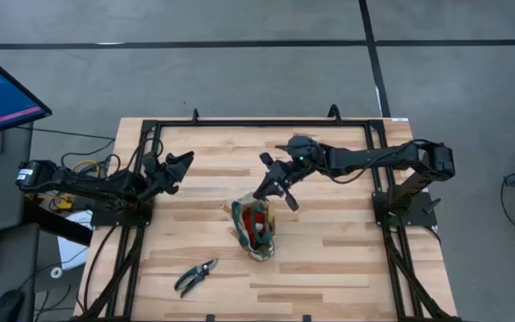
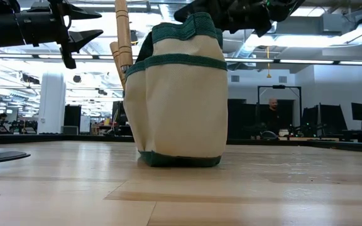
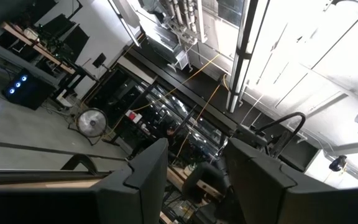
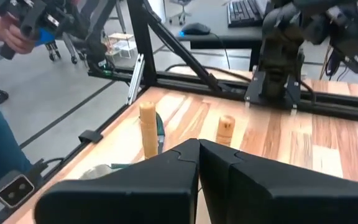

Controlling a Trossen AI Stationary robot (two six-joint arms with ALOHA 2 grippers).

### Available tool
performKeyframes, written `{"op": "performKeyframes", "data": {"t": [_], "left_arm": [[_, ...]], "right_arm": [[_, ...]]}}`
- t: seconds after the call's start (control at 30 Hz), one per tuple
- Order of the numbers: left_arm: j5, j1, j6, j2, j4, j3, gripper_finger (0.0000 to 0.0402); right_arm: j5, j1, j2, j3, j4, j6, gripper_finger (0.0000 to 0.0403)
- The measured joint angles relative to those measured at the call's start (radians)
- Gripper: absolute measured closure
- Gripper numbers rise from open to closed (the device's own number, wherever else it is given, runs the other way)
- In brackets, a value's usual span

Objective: Pick & Place Garden tools in Gardening bag
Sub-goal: Put the trowel into the gardening bag

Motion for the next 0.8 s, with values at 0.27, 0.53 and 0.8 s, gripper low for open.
{"op": "performKeyframes", "data": {"t": [0.27,0.53,0.8], "left_arm": [[0.0,0.0,0.0,0.0,0.0,0.0,0.0236],[0.0,0.0,0.0,0.0,0.0,0.0,0.0236],[0.0,0.0,0.0,0.0,0.0,0.0,0.0236]], "right_arm": [[0.003,0.003,0.0,0.0,-0.014,-0.007,0.0402],[0.004,0.004,0.0,0.0,-0.039,-0.014,0.0402],[0.018,0.017,0.034,-0.002,-0.051,-0.013,0.0403]]}}
